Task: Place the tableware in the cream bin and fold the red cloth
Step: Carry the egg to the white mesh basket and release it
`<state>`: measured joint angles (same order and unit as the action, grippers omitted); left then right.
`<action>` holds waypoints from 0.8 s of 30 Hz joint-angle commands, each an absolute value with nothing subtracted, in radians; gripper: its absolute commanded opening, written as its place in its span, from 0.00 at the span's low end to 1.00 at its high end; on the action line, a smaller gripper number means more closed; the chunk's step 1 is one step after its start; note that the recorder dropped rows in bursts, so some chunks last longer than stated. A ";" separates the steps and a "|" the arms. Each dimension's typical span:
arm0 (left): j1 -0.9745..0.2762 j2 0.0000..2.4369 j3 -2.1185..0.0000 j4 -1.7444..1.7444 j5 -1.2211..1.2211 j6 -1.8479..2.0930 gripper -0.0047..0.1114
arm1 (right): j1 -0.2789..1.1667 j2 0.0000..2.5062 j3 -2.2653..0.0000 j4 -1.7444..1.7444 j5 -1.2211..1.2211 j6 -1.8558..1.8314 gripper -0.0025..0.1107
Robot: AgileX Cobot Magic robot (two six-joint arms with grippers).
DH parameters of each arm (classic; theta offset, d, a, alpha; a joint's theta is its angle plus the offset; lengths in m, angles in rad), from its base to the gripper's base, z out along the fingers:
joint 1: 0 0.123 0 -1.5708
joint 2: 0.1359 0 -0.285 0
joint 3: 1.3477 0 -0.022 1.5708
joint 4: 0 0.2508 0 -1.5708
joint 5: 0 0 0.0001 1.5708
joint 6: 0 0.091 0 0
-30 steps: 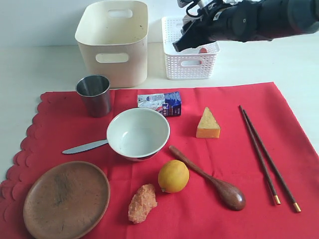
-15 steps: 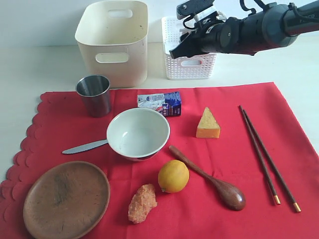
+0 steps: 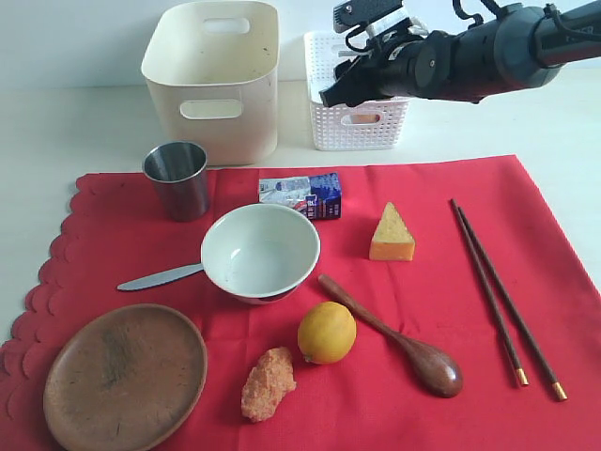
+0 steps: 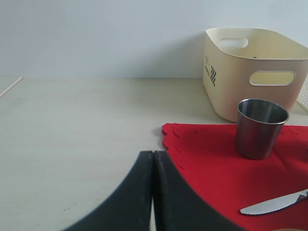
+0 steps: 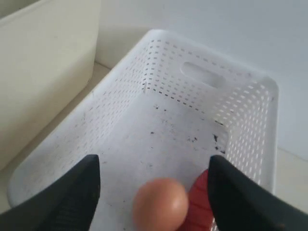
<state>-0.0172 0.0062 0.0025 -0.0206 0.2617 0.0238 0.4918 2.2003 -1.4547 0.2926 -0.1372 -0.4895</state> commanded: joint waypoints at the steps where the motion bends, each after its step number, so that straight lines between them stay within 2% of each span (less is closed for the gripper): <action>1: -0.022 0.000 0.000 -0.020 0.256 0.022 0.06 | 0.489 2.200 -1.462 0.296 -0.153 -0.498 0.60; 8: -0.022 0.000 0.000 -0.020 0.256 0.022 0.06 | 0.489 2.165 -1.462 0.296 -0.098 -0.498 0.60; 19: -0.022 0.000 0.000 -0.020 0.256 0.022 0.06 | 0.489 1.932 -1.462 0.227 0.239 -0.498 0.60; 24: -0.022 0.000 0.000 -0.020 0.256 0.022 0.06 | 0.489 1.836 -1.462 0.199 0.395 -0.498 0.57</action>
<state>-0.0172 0.0062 0.0025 -0.0206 0.2617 0.0238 0.4918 1.8849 -1.4547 0.2310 0.3118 -0.4895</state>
